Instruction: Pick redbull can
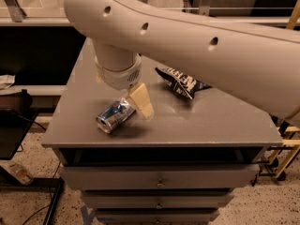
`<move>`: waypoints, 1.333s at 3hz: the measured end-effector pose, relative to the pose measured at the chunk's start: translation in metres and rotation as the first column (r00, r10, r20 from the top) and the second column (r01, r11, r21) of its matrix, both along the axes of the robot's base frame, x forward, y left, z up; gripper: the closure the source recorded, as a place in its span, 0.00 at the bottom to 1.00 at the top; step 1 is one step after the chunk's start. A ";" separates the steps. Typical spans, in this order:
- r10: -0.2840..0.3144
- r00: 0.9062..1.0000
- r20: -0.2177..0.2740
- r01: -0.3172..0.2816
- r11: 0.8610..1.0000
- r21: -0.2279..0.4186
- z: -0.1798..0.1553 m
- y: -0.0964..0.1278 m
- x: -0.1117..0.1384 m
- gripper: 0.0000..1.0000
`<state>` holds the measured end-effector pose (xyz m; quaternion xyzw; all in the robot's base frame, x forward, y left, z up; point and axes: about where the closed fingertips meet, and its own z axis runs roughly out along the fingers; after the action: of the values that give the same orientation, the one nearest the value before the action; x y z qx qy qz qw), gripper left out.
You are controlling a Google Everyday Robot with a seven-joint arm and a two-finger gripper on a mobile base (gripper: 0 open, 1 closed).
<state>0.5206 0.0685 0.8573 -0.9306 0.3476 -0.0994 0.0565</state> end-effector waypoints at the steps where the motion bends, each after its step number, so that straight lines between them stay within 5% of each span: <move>1: 0.024 0.999 -0.030 -0.024 1.000 -0.005 -0.009 0.006 -0.002 0.18; 4: 0.036 0.996 -0.082 -0.035 0.999 0.013 -0.006 -0.004 0.003 0.88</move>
Offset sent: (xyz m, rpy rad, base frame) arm -0.0025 0.0076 -0.0229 -0.0103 0.1008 0.0478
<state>0.5236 0.0646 0.8515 -0.9397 0.3335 -0.0579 0.0492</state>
